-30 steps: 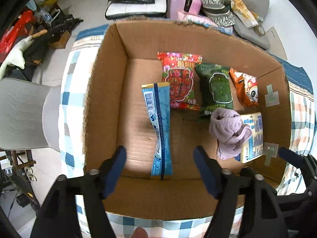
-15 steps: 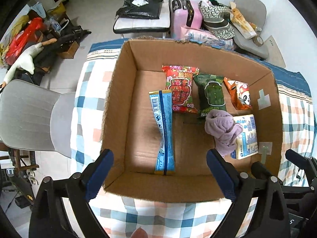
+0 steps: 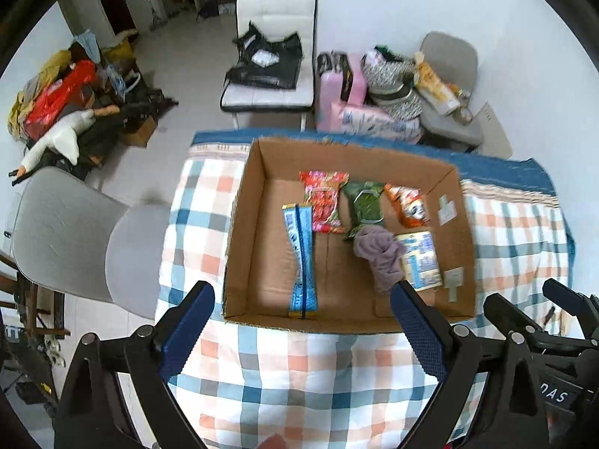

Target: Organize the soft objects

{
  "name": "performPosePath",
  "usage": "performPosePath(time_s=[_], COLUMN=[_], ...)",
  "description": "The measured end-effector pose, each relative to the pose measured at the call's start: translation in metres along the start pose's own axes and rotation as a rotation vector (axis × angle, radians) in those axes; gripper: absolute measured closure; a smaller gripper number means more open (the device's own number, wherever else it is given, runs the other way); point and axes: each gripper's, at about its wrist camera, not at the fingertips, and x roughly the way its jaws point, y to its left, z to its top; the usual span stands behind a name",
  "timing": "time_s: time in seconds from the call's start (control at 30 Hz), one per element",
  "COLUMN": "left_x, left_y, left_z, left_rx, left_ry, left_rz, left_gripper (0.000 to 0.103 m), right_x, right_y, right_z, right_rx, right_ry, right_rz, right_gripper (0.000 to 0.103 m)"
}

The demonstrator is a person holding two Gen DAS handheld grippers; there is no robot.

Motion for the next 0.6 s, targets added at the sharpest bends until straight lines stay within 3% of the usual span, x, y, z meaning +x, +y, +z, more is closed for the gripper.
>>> performPosePath(time_s=[0.27, 0.6], left_x=[-0.077, -0.129], left_y=[-0.014, -0.017], left_z=[-0.019, -0.036], left_rx=[0.046, 0.05], left_ry=[-0.141, -0.202], left_rz=[0.029, -0.007], left_gripper=[0.007, 0.007], right_x=[-0.079, -0.161], right_y=[-0.001, -0.011], right_z=[-0.028, -0.054], right_rx=[-0.02, 0.003], right_ry=[-0.117, -0.233], right_rz=[-0.013, -0.079], right_gripper=[0.0, 0.0])
